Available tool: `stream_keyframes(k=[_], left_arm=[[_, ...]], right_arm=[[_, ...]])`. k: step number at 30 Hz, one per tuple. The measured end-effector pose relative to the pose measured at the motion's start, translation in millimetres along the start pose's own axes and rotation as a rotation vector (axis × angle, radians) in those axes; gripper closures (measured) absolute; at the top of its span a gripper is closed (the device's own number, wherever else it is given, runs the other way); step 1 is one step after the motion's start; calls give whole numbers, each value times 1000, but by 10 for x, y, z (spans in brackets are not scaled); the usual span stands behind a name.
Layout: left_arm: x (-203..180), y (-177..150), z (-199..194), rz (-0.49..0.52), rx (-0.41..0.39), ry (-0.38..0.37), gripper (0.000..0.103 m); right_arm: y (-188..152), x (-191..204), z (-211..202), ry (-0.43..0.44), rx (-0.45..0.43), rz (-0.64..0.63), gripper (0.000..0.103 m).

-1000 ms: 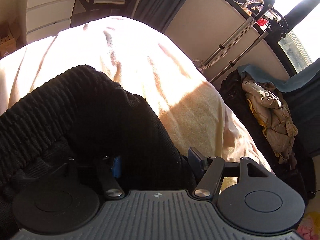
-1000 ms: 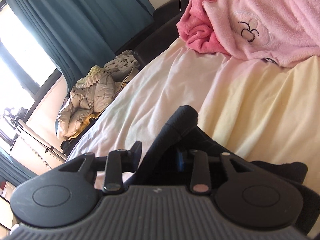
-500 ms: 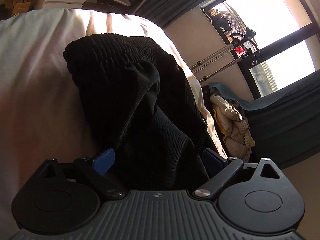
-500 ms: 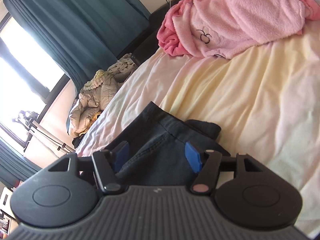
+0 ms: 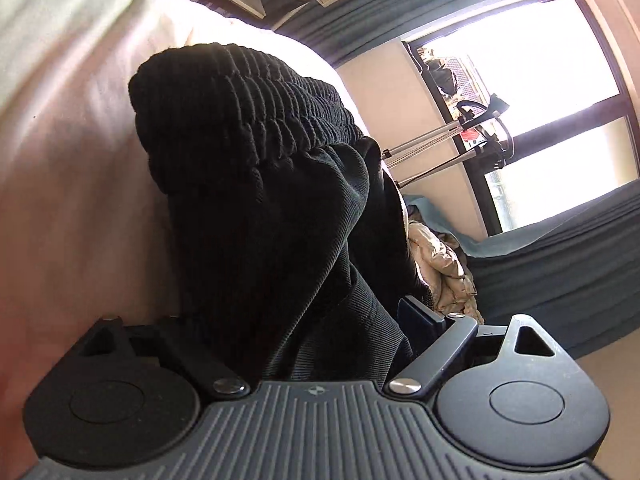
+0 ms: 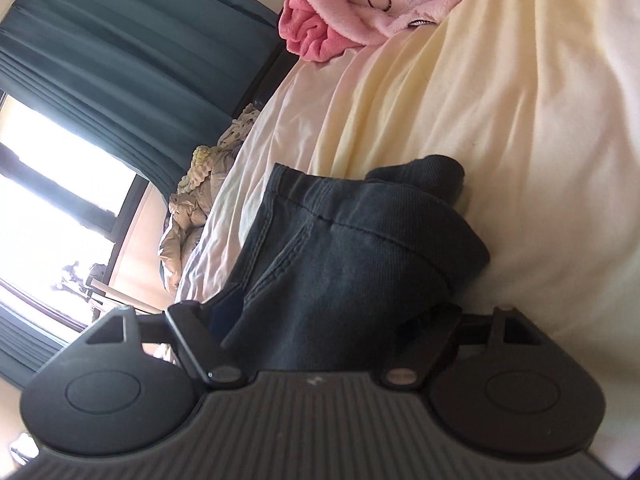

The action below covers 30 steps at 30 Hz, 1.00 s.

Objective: Fold clothes
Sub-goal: 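Lift the waistband and hem together, folding the trousers over on themselves, then lower the folded trousers onto the bed and open both grippers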

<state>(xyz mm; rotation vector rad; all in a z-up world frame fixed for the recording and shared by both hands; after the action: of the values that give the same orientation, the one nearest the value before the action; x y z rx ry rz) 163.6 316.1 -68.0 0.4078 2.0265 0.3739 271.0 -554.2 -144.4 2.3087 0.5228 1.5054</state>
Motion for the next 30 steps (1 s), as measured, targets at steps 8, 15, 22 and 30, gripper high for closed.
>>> stream_keyframes(k=[8, 15, 22, 30], left_arm=[[-378, 117, -120, 63, -38, 83, 85], [-392, 175, -655, 24, -20, 49, 86], [7, 213, -1388, 78, 39, 65, 86], [189, 132, -1484, 272, 151, 70, 80]], right_arm=[[150, 185, 104, -115, 25, -38, 90], [311, 479, -585, -82, -8, -86, 92], [84, 169, -1397, -143, 36, -46, 93], [-196, -225, -1727, -177, 69, -126, 79]])
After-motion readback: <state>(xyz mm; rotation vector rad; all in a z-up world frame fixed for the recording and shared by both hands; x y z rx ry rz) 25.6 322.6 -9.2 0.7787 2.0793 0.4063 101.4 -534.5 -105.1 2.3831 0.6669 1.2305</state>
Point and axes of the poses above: each gripper's, at about its wrist camera, not at the fingertips, and z roughly the way its jaws point, x to its left, y to its top, the point moved 1 cm from there along z, roughly the way its jaws point, and after that the axes turned 7 degrees about -x, right-handed, at the moved point
